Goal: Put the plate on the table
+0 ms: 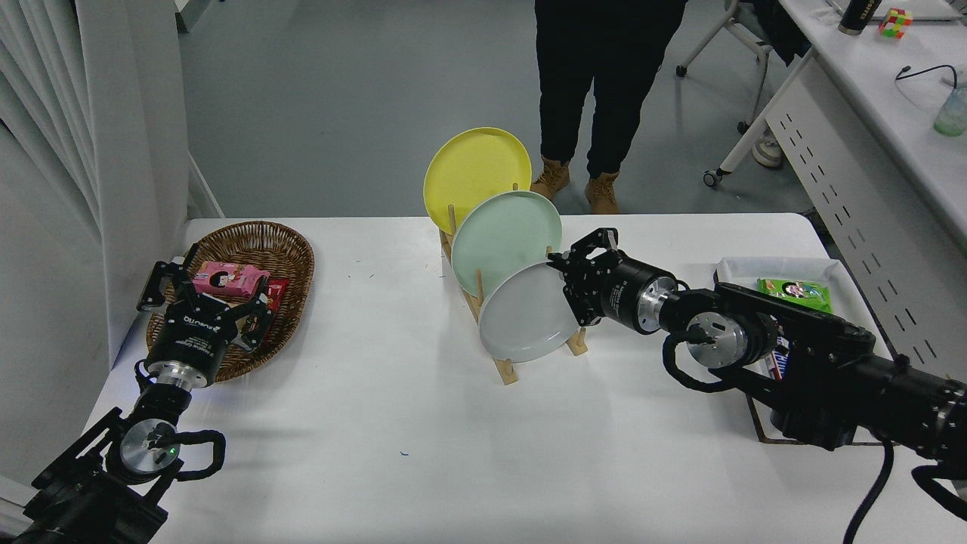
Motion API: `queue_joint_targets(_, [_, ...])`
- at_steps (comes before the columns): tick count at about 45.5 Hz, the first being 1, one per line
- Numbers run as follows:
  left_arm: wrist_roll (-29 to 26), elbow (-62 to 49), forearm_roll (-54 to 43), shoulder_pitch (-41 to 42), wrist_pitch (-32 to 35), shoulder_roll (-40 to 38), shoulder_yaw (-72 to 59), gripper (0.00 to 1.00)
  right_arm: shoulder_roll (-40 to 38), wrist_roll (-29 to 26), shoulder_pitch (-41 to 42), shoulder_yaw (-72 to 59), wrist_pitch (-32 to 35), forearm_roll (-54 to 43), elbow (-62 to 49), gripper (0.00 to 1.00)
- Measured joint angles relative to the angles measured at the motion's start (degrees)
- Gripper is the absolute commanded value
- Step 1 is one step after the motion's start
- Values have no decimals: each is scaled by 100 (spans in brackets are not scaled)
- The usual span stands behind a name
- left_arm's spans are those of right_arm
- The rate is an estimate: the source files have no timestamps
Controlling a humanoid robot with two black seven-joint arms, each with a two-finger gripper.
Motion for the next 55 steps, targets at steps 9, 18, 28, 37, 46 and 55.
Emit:
queue_joint_targets(9, [0,0,0,0,0,0,0,98,-67,-20,35,0,-19,8,90,3])
queue_joint_targets(18, [0,0,0,0,0,0,0,98,-168,-38,57,-14,-33,47,229,2])
queue_joint_targets(28, [0,0,0,0,0,0,0,98,-313,-48,161,-168,-40,268,398,0])
queue_joint_targets(37, [0,0,0,0,0,0,0,98,-435,-50,256,-242,-36,397,531,0])
queue_joint_targets(46, [0,-1,0,0,0,0,0,98,-549,-52,389,-281,-7,525,652,0])
queue_joint_targets(55, [-1,-2,0,0,0,0,0,98,-691,-56,687,-459,-1,840,843,0])
